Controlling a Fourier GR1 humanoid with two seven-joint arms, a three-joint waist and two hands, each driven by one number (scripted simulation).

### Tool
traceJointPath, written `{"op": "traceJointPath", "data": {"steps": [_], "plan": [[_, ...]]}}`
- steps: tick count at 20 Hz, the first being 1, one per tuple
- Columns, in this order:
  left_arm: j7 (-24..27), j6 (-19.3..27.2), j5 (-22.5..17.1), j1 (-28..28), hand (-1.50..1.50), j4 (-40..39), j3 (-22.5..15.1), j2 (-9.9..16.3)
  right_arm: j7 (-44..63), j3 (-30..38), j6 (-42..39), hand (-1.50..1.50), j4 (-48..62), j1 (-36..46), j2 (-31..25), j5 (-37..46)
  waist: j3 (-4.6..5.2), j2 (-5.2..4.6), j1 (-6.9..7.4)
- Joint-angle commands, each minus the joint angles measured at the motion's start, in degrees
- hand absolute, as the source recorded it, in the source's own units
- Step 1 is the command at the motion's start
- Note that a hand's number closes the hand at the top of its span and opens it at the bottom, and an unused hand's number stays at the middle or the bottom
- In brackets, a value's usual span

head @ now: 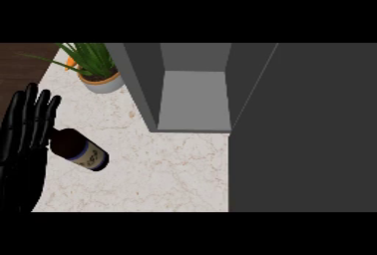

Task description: Pick up the wine, place it into the cabinet and close the cabinet

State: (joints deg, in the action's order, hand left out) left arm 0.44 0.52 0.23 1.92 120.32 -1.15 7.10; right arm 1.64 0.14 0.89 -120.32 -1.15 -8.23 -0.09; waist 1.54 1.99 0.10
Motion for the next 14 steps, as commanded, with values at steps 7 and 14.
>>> {"op": "traceJointPath", "data": {"steps": [7, 14], "plan": [[-7.5, 2.0, -10.1, 0.7, -1.50, -0.9, -0.6, -6.8, 1.7, -8.1, -8.1, -1.50, -7.2, -10.7, 0.6, -5.8, -1.40, -1.94, -0.70], [-17.6, 8.3, -8.1, -5.3, -1.50, 4.1, -3.8, -7.0, 10.5, -8.2, -7.5, -1.50, -13.4, -9.4, 0.2, -8.4, -1.55, -1.97, -0.24]]}}
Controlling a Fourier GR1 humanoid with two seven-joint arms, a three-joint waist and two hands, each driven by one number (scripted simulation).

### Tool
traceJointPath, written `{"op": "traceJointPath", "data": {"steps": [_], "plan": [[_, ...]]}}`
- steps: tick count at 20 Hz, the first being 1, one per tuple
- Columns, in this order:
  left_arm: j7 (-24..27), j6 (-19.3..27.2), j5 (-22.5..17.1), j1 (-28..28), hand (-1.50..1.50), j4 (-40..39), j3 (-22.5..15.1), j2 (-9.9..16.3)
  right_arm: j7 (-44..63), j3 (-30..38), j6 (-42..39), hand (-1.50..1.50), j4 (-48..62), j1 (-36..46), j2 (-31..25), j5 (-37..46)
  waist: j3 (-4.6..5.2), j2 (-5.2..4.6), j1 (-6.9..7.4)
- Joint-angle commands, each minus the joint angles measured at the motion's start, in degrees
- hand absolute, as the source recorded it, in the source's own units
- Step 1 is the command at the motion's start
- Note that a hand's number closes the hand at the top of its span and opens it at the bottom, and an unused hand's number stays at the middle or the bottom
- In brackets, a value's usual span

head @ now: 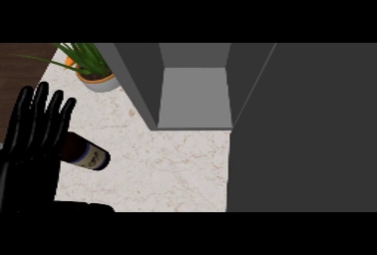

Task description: Pick up the wine, place it into the cabinet and close the cabinet

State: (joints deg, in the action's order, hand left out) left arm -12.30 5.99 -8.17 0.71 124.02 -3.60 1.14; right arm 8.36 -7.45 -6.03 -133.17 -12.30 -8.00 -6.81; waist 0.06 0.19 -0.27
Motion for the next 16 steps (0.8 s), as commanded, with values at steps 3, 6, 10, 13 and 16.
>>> {"op": "traceJointPath", "data": {"steps": [3, 6, 10, 13, 16], "plan": [[-7.4, 3.9, 0.7, -2.4, -1.50, 4.4, -2.4, -1.1, 4.4, -3.5, -0.6, -1.50, -5.9, -2.8, 1.2, 0.7, -0.06, -0.11, 0.08], [-11.3, 6.1, 3.8, 2.0, -1.50, 11.8, -7.6, -1.1, 11.3, -2.3, 1.2, -1.50, -9.4, 1.4, 0.7, -0.4, -0.06, -0.06, 0.37], [-20.9, 12.5, 8.5, -10.3, -1.50, 11.6, -6.2, -1.1, 14.5, -0.3, 1.7, -1.50, -9.2, 4.9, 0.5, -1.7, -0.10, -0.14, 0.18], [-16.0, 13.1, 7.5, -5.3, -1.50, 12.0, -8.0, -1.1, 16.8, -1.2, 2.3, -1.50, -11.9, 4.7, 1.4, -0.8, -0.06, -0.11, 0.22], [-25.8, 14.5, 7.2, -11.1, -1.50, 15.7, -3.1, 0.4, 19.3, -5.6, 3.4, -1.50, -14.6, 3.8, 2.3, 2.6, -0.07, -0.06, 0.11]]}}
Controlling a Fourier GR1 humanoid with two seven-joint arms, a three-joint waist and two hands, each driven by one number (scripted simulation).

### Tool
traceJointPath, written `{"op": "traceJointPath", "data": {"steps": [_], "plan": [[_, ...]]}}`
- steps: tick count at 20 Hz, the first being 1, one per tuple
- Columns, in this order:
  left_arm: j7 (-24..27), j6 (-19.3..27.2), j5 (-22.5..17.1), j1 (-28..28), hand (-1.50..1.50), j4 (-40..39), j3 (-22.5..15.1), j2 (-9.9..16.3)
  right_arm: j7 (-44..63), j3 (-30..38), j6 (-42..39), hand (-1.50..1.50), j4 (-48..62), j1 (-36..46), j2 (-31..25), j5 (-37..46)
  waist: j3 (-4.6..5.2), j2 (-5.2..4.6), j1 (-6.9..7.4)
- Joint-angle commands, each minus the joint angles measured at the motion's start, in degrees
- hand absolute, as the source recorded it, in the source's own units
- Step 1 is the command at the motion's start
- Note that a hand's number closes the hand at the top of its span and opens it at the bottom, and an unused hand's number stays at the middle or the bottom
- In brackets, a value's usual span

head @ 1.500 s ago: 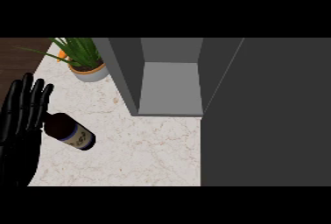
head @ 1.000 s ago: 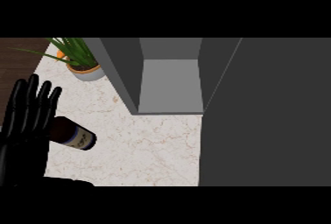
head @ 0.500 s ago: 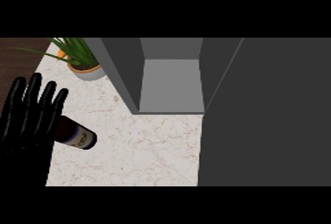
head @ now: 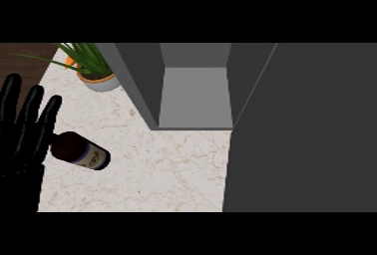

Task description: Pick up the wine, place it into the cabinet and close the cabinet

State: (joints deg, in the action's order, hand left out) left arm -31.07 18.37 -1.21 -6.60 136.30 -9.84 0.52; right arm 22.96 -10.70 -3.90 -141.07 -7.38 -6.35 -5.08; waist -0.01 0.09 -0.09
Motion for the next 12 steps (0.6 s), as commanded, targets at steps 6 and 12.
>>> {"op": "traceJointPath", "data": {"steps": [6, 12], "plan": [[-5.7, 2.9, 4.7, -0.2, -1.50, 4.2, 1.3, 0.6, 3.6, -2.3, 1.3, -1.50, -6.0, -1.8, 1.3, 2.0, 0.00, 0.03, -0.07], [-9.2, -0.2, -1.6, 4.1, -1.50, 10.1, 8.8, 4.2, 10.5, 0.3, 3.8, -1.50, -4.0, 8.6, 1.2, 2.5, 0.05, -0.01, 0.37]]}}
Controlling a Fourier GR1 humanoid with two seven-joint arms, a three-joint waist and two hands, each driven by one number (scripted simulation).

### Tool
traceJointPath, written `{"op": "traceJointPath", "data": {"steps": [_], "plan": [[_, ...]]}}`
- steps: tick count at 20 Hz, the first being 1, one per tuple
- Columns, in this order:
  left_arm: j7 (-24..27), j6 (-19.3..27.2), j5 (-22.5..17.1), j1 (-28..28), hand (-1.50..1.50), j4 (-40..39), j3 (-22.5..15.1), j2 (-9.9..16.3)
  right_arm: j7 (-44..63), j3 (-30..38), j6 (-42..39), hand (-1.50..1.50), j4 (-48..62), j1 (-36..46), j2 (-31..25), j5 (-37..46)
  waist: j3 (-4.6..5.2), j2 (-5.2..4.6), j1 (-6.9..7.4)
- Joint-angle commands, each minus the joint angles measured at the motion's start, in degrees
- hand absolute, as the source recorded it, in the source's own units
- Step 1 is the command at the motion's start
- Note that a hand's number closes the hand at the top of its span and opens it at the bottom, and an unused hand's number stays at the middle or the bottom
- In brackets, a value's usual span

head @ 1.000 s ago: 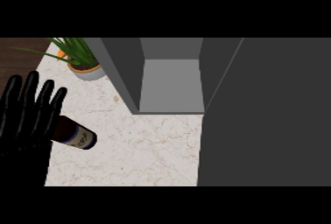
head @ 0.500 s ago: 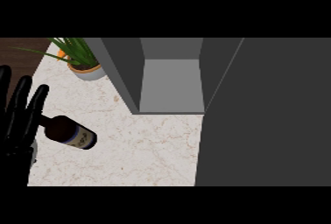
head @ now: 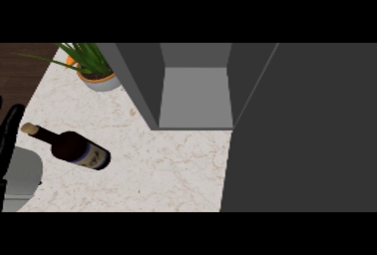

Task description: Pick up the wine, place it into the cabinet and close the cabinet

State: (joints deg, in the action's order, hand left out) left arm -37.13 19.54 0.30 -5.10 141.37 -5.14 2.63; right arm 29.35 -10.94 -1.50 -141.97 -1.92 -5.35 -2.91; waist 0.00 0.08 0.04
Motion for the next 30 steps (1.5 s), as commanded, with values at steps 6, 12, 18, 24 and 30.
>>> {"op": "traceJointPath", "data": {"steps": [6, 12, 18, 24, 30], "plan": [[-3.9, -2.8, -10.3, -2.1, -1.50, 1.4, 16.2, 6.1, 5.4, 1.8, 1.5, -1.50, -5.5, 2.2, -0.3, -0.3, 0.03, 0.01, 0.01], [-0.8, -5.9, -14.2, 3.2, -1.50, -1.3, 19.8, 5.0, 7.1, 0.3, 2.2, -1.50, -7.8, 1.9, -0.1, 0.7, 0.04, 0.05, 0.05], [4.6, -9.2, -18.6, 1.4, -1.50, -11.9, 23.6, 4.9, 4.5, 0.3, 0.8, -1.50, -5.1, 1.4, 0.3, -0.2, 0.02, -0.04, -0.20], [7.0, -13.7, -20.9, 9.0, -1.50, -11.7, 24.5, 2.9, 6.6, 2.2, -0.3, -1.50, -8.5, 0.7, -1.1, -2.1, 0.02, 0.03, -0.05], [14.8, -20.4, -23.8, 10.6, -1.50, -21.3, 26.1, 2.4, 8.2, -4.3, 2.1, -1.50, -7.8, 2.8, 1.1, 4.4, 0.06, 0.03, -0.08]]}}
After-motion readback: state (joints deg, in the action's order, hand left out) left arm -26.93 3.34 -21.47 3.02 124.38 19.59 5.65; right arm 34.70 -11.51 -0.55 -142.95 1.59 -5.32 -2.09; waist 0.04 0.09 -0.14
